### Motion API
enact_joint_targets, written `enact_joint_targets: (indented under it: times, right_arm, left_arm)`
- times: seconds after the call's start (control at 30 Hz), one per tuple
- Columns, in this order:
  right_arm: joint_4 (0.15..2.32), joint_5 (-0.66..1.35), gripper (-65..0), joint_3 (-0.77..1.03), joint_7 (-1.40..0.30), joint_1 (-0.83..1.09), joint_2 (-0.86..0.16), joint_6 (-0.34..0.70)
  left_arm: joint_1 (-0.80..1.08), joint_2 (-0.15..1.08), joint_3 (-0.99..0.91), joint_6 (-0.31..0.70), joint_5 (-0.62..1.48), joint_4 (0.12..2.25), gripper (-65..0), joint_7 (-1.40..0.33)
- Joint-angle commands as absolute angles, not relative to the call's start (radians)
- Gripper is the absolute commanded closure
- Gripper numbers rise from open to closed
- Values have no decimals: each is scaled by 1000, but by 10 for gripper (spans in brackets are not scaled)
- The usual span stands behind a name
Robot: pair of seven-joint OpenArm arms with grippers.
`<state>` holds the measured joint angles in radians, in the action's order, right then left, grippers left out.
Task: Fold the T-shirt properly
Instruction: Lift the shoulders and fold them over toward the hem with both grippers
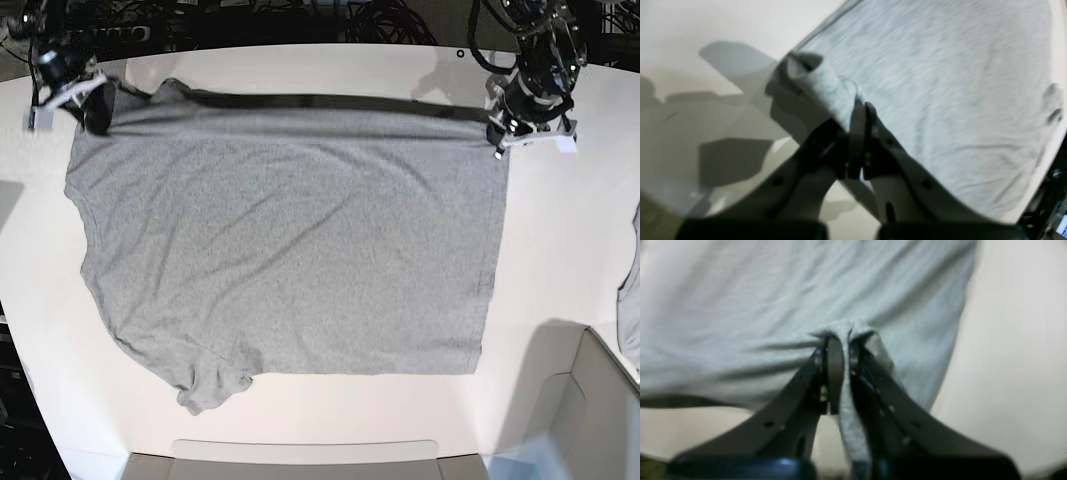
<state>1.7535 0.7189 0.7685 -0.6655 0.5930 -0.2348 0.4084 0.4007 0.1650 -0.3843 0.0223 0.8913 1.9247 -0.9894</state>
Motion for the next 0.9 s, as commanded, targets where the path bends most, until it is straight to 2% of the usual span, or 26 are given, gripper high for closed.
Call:
enact_joint_targets:
  times: [0.0, 0.17, 0.3, 0.5, 0.7, 0.87]
  right_arm:
    - [1770, 687, 0, 779, -662, 564, -239, 406]
    - [1768, 478, 0, 771, -769, 381, -219, 414]
    - [1742, 414, 0, 771, -840, 280, -219, 481]
    - [1675, 262, 0, 731, -863, 151, -217, 499]
    - [1636, 225, 0, 673, -857, 91, -217, 498]
    - [1595, 185, 0, 650, -857, 27, -217, 498]
  left_arm:
    - [380, 173, -384, 8, 888, 1940, 0, -969]
    - [259, 173, -383, -64, 888, 1877, 0, -969]
    - [153, 174, -348, -74, 888, 1744, 0, -970]
    - [50, 173, -343, -74, 888, 1630, 0, -961]
    - [-35, 174, -343, -74, 888, 1590, 0, -967]
    - [-131, 179, -341, -74, 888, 1448, 0, -967]
